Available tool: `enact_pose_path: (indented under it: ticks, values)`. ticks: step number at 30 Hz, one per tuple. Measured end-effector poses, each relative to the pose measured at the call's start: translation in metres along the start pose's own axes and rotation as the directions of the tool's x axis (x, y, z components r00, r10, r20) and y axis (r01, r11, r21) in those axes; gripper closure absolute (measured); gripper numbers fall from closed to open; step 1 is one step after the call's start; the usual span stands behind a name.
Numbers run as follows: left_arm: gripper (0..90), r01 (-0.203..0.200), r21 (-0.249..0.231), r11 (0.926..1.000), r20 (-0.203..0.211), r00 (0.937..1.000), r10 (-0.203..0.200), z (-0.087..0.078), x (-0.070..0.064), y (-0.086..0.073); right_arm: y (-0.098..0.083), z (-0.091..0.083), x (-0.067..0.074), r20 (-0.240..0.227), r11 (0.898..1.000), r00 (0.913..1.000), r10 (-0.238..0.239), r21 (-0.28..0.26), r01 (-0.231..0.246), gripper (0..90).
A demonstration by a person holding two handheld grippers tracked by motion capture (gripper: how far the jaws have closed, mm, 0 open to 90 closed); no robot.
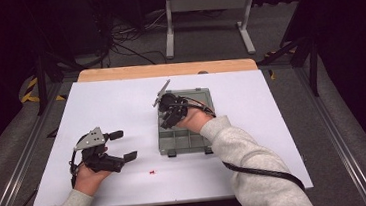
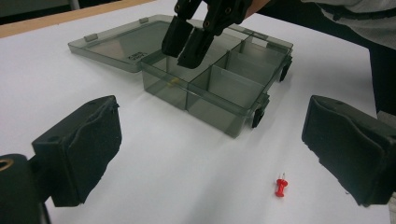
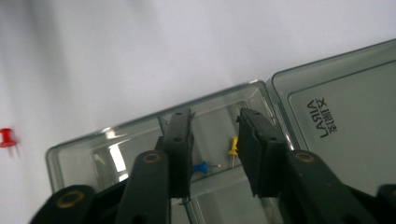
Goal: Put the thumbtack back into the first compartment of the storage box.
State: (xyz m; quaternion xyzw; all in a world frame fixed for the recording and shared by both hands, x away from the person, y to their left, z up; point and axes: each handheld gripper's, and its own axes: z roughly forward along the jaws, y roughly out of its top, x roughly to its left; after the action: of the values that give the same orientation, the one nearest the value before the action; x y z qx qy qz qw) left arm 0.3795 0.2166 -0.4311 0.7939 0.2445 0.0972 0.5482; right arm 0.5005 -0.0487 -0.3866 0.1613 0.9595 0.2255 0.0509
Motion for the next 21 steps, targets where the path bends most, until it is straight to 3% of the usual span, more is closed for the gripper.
enact_pose_path:
  ticks: [5,10,21]
  values:
    - [5.5,0.0,0.0,1.0,-0.002,1.0,0.0,0.0,0.0,0.0,0.005,-0.009,0.01,-0.008,0.998,0.9995,-0.03,-0.049,0.03,49.4]
    - [5.4,0.005,0.0,1.0,0.001,1.0,-0.005,0.0,0.0,0.0,0.009,-0.014,0.025,-0.033,0.996,0.9972,-0.068,-0.058,0.066,41.0]
    - [5.4,0.008,-0.001,1.0,0.0,1.0,-0.008,-0.001,0.001,0.0,0.01,-0.025,0.05,-0.053,0.99,0.991,-0.123,-0.079,0.119,35.7]
